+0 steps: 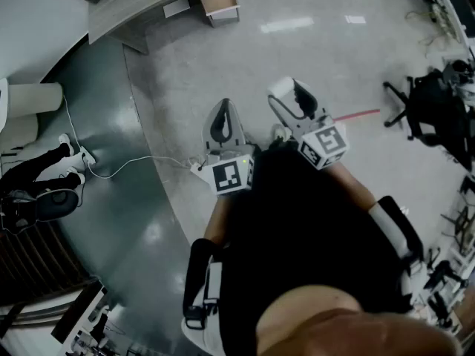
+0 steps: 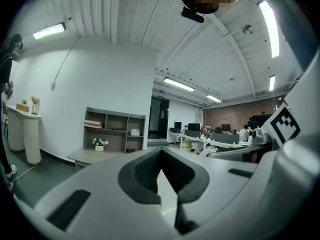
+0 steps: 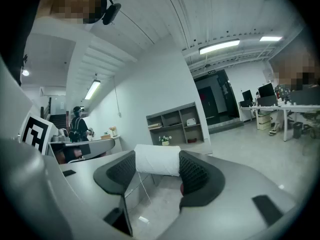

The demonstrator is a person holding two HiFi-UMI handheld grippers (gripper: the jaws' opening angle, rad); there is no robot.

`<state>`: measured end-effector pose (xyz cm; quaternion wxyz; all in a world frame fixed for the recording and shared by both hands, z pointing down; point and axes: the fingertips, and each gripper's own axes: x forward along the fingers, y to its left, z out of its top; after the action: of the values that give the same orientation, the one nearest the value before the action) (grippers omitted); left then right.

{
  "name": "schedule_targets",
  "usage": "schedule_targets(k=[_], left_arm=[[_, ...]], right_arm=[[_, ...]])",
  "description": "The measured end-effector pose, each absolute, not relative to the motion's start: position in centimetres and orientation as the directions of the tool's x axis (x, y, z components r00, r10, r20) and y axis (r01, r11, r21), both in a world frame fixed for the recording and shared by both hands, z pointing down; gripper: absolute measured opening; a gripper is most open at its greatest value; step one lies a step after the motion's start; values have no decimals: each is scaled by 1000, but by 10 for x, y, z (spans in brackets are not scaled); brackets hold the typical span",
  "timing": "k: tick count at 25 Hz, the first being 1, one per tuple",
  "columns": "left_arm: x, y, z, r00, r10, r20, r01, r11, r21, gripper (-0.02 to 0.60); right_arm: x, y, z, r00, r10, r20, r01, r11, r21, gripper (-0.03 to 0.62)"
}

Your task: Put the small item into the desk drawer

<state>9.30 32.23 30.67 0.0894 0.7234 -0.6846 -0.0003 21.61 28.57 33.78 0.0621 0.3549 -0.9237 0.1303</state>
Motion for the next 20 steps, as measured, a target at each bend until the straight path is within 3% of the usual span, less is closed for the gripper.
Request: schedule_targets(k=[20], left_arm=[[76, 326, 307, 74, -989, 128, -989, -56, 139, -9]], right_arm=[[195, 290, 332, -748, -632, 200, -663, 719, -209, 262]])
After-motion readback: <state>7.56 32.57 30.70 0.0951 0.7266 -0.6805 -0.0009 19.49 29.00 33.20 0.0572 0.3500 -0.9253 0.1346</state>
